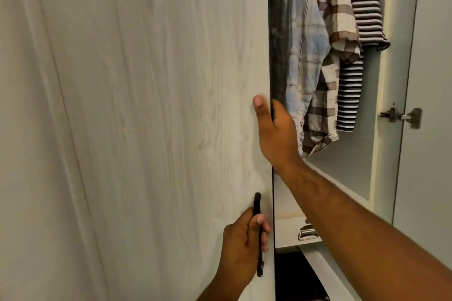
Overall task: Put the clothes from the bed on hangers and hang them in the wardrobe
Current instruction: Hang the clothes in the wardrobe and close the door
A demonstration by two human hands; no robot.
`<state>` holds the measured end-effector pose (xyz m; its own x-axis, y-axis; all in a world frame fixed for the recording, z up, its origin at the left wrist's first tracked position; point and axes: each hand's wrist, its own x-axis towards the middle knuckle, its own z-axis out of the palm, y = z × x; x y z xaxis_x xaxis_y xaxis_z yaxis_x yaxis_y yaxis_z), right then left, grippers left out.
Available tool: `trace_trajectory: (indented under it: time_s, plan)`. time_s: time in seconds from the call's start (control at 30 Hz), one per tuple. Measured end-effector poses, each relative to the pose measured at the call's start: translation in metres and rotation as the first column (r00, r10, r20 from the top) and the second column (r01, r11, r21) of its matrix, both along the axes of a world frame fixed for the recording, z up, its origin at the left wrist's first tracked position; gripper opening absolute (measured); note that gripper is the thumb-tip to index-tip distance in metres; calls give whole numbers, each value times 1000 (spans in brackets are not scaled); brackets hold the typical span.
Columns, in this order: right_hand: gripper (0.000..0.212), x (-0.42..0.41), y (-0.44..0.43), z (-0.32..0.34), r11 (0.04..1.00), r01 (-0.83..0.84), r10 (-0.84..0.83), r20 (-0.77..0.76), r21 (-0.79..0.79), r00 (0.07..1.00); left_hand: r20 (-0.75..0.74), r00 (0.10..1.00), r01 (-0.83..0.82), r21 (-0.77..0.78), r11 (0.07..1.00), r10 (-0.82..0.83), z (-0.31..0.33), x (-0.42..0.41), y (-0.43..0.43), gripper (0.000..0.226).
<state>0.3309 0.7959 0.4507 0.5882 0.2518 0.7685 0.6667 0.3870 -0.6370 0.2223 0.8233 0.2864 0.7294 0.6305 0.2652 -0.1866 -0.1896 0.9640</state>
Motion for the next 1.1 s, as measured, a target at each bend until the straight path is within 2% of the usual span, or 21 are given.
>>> trace_trajectory:
  time_s: [0.03,0.27,0.47,0.63,0.77,0.87,1.03,1.1]
  plan:
    - [34,11,7,-1,1000,3,-3,9,20,1000,4,1000,-14,-12,1000,14,0,11,5,36]
    - [37,83,60,-3,997,76,-76,77,0,994,2,976,-214,214,953,218,-7,86,44,41]
    - [35,120,98,-3,999,50,-48,112,-9,993,17,932,-363,94,927,363,-12,133,70,35]
    - [41,142,124,-3,999,34,-32,113,-19,993,29,917,-398,124,909,397,-14,155,88,39]
    - [41,150,133,-4,1000,11,-12,115,14,993,22,882,-466,182,866,471,-18,166,96,62]
    - [38,152,135,-5,1000,-10,7,118,27,993,9,873,-482,157,862,487,-20,171,98,78]
    - [39,151,134,-5,1000,-1,2,89,-20,996,-37,882,-461,129,878,469,-20,168,99,87]
    - [46,145,127,-2,995,16,-8,79,-95,997,-45,916,-387,163,908,399,-17,162,96,73]
